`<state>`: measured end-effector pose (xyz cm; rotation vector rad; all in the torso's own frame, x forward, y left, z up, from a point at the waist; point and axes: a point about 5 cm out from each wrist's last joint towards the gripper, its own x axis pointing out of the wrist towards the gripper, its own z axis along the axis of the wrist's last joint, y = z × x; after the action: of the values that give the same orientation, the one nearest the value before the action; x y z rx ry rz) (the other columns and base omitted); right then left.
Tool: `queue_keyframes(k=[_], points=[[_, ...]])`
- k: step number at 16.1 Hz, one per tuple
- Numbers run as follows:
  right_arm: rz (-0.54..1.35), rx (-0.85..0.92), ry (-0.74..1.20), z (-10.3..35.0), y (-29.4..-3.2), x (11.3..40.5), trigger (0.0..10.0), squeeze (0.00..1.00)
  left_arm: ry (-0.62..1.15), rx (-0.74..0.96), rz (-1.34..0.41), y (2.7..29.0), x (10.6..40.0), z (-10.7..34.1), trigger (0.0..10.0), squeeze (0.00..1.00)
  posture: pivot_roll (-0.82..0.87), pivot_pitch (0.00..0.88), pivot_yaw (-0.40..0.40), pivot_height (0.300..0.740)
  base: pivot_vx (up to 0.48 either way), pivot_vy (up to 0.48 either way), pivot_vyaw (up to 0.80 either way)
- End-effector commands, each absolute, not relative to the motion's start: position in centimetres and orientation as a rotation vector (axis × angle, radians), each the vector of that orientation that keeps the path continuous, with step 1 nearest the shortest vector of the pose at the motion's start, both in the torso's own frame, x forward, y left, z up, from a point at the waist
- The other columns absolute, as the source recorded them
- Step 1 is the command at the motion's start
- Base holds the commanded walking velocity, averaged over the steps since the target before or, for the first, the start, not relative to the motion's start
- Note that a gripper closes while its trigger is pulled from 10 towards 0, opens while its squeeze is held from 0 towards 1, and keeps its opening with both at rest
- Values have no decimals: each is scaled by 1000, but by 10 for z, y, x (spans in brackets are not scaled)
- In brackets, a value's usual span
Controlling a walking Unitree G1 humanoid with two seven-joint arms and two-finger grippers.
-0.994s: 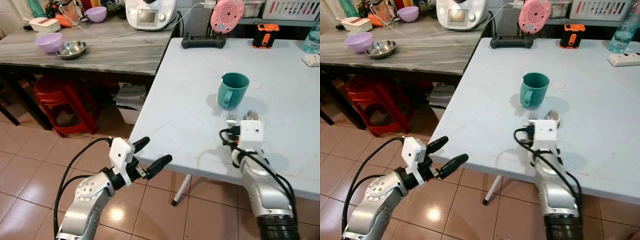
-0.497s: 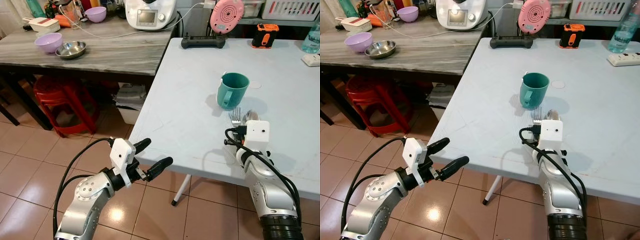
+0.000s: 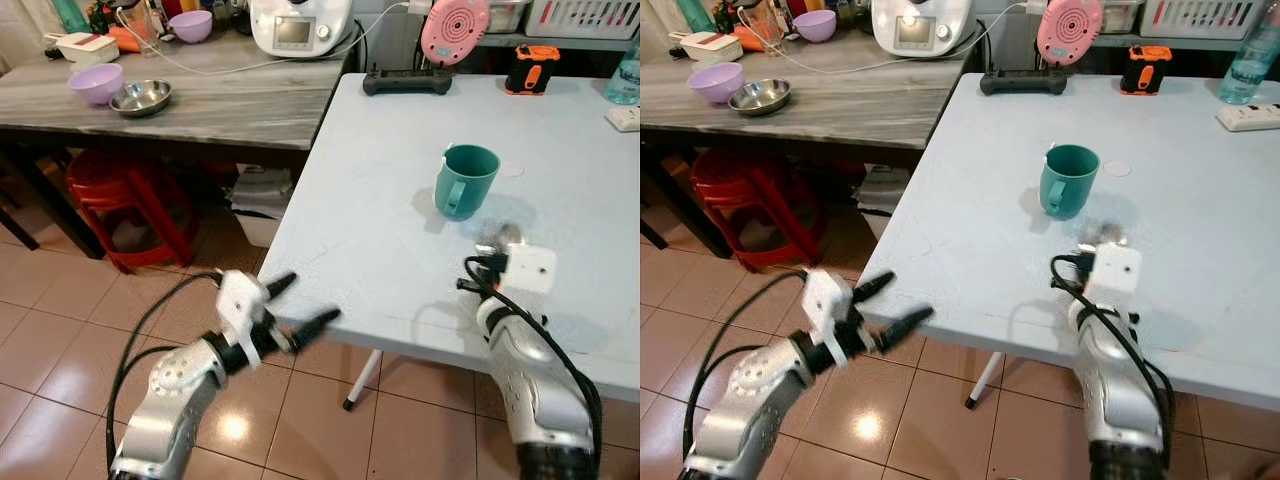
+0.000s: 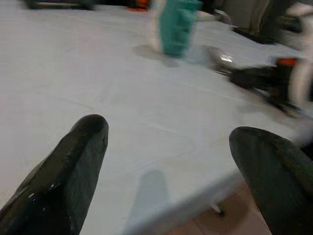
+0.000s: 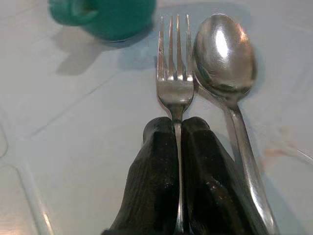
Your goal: Setting the table
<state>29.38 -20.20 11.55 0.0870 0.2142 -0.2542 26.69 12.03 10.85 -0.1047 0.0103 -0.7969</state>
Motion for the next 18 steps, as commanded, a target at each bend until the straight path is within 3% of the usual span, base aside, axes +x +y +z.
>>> queue_keyframes(k=[1,5,6,7,11,18], points=[[-259,77,153,128,-201,291,0,0,-1,-80,-689,134,273,109,10000,0,-124,85,88,740,0,0,0],[-244,16,-10,155,-190,285,0,0,-21,-62,-424,156,290,109,10000,0,-131,81,86,740,0,0,0],[-232,6,-52,159,-188,285,3843,0,-26,-76,-364,159,294,109,10000,0,-135,79,84,740,0,0,0],[-222,-4,-71,161,-186,286,10000,0,-28,-113,-322,161,296,110,10000,0,-135,79,84,740,0,0,0],[-227,-7,-71,163,-185,288,10000,0,-46,-142,-295,159,301,110,10000,0,-134,72,79,740,0,0,-506],[-223,-6,-77,161,-183,288,10000,0,-52,-154,-284,158,305,111,10000,0,-141,70,83,740,0,324,-686]])
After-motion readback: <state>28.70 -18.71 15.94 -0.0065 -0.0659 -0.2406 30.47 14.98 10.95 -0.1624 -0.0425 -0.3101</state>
